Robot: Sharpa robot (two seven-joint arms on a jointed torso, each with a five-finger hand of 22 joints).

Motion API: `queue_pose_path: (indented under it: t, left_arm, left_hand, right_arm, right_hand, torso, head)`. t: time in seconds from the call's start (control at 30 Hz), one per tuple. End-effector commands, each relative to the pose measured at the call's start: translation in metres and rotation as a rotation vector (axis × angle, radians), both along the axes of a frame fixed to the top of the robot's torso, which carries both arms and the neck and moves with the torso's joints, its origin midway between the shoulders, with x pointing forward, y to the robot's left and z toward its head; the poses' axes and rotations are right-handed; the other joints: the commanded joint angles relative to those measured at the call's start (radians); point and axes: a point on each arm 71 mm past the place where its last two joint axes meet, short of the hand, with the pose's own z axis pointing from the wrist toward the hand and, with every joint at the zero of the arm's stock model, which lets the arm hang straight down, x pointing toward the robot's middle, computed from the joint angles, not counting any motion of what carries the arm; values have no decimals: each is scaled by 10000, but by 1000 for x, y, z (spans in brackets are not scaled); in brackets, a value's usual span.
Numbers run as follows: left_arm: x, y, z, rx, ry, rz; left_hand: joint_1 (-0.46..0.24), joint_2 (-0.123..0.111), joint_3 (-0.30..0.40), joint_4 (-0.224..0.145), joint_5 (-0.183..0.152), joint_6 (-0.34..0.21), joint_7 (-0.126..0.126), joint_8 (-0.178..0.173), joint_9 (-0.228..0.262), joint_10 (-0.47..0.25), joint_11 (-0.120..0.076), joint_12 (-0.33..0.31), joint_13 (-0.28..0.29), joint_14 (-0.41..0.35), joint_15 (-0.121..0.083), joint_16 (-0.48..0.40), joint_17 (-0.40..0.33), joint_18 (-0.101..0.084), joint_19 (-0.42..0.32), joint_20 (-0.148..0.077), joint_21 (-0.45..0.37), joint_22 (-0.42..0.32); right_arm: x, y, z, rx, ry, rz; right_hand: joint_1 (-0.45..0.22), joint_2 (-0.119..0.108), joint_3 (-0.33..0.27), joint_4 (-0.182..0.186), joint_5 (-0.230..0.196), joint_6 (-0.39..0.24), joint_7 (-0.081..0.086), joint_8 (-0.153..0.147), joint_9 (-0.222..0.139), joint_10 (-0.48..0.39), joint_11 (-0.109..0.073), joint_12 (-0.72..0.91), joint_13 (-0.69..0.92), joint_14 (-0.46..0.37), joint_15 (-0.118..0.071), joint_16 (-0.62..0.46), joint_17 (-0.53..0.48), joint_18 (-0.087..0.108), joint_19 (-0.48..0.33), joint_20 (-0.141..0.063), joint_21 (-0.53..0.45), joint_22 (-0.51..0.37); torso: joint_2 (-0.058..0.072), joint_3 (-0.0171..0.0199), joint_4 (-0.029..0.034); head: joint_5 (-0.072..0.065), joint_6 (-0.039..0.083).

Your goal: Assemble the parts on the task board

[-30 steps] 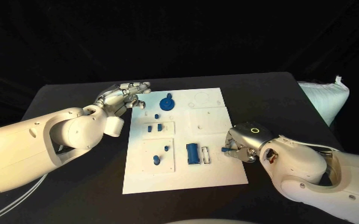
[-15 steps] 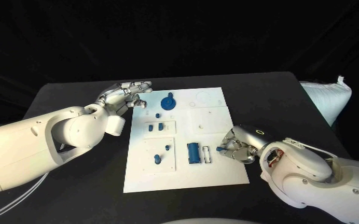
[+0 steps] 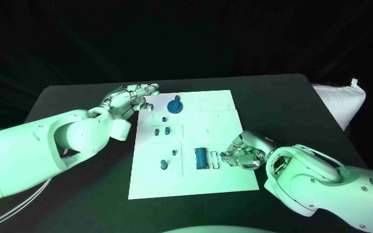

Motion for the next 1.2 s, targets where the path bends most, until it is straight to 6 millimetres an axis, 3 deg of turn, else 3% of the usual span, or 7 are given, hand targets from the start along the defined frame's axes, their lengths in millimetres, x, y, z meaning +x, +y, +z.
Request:
queue_pose_path:
  t: [0.03,0.9,1.2]
  left_arm:
    - [-1,-3,2,-132,-117,-218]
    - [-4,-5,2,-149,-78,-302]
    - [-3,-2,2,-102,-86,-193]
  left_hand:
    - [-8,77,-13,-23,32,-39,6,70,3,-90,-2,43,15,-95,3,-4,-20,108,37,31,-64,-11]
    - [-10,71,-19,-30,29,-34,3,77,4,-101,-4,53,15,-105,2,-11,-45,109,36,31,-68,-14]
    - [-10,71,-19,-30,29,-34,3,77,4,-101,-4,53,15,-105,2,-11,-45,109,36,31,-68,-14]
  right_arm:
    - [-1,3,-5,216,659,-149]
    - [4,18,-9,38,657,229]
    - [5,21,-11,-83,672,408]
  right_hand:
    - [-129,-16,-31,59,271,144,-53,83,31,304,-83,135,799,1043,-65,41,2630,-180,744,-67,15,1981]
    - [-666,8,-375,261,494,396,-179,273,254,362,-192,78,794,1043,-161,41,2630,-194,772,-162,59,2033]
    - [-916,139,-598,379,500,713,-362,623,558,491,-342,504,1007,1043,-281,41,2630,-194,775,-260,57,2036]
  torso:
    - [4,3,-2]
    - [4,5,5]
    - [0,6,-2]
  head:
    - [-1,-7]
    - [92,-32]
    - [122,-11]
